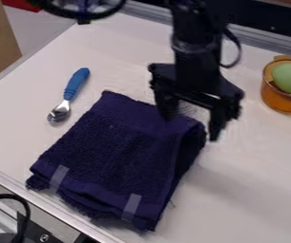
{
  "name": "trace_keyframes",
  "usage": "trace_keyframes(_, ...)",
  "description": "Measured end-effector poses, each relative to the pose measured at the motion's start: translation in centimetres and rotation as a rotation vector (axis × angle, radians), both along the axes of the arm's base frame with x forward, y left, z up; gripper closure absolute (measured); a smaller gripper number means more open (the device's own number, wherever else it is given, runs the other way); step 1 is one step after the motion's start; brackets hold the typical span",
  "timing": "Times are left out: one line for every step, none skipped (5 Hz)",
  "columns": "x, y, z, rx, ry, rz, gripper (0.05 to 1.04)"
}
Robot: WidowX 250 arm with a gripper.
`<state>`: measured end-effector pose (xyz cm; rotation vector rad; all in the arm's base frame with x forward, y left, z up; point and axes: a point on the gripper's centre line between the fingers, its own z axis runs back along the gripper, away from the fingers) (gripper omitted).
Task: Moving the can.
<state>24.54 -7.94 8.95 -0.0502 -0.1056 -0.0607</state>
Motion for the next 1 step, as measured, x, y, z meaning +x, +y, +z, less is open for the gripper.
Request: trace_keyframes(-0.53,-1.79,0.14,0.000,-0.002,-0.017,0.083)
